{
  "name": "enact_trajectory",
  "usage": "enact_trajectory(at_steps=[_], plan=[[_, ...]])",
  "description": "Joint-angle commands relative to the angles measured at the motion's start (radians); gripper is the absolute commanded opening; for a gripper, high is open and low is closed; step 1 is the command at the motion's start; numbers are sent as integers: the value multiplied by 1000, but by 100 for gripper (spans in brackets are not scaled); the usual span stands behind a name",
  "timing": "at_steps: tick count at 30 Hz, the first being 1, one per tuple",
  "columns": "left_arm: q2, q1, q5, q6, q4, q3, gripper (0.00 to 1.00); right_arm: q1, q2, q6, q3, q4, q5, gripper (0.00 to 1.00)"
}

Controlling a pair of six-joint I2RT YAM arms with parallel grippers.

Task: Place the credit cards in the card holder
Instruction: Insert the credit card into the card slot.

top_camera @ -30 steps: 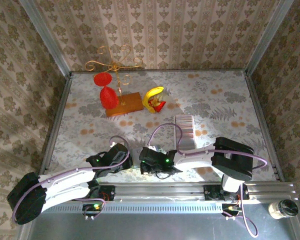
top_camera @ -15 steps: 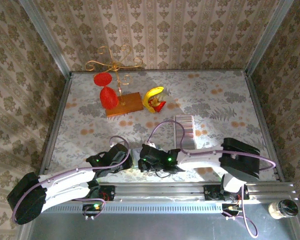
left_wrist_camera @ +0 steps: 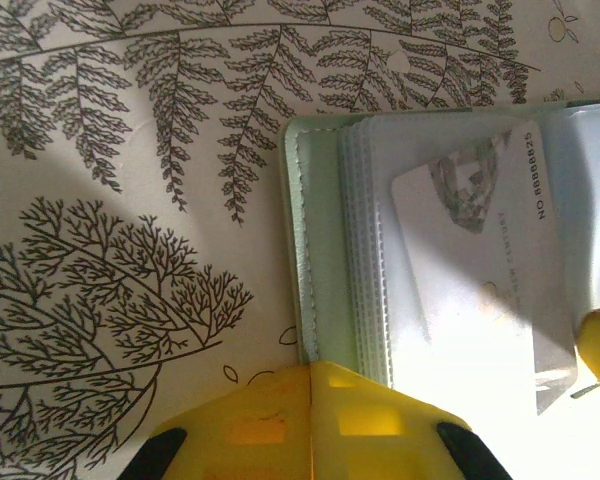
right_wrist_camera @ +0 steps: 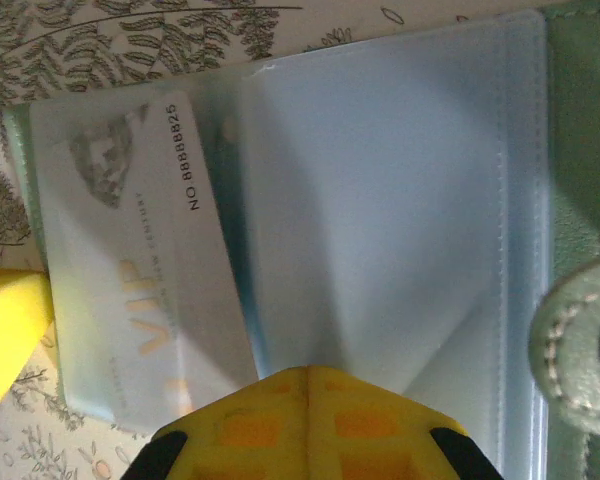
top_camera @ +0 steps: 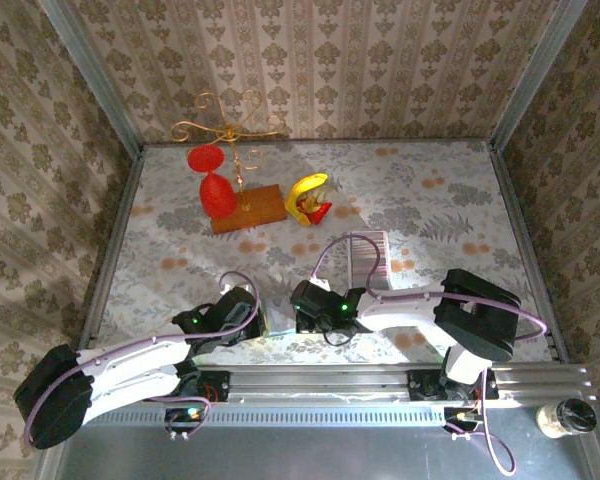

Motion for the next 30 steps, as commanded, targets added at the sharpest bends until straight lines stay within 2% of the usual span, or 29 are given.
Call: enact_trajectory(at_steps=[1,9,26,30], plan=[[-2,-12,6,-2,-18,-15,8,-5,31,0,25,-46,43,3],[-3,-12,8,-5,-12,-19,8,29,68,17,43,8,12,2],[5,-14,6,-2,-2,-20,8,57,1,19,24,152,-41,5],[6,-14,9,-2,-1,-19,8,57,-20,19,8,128,-8,5]])
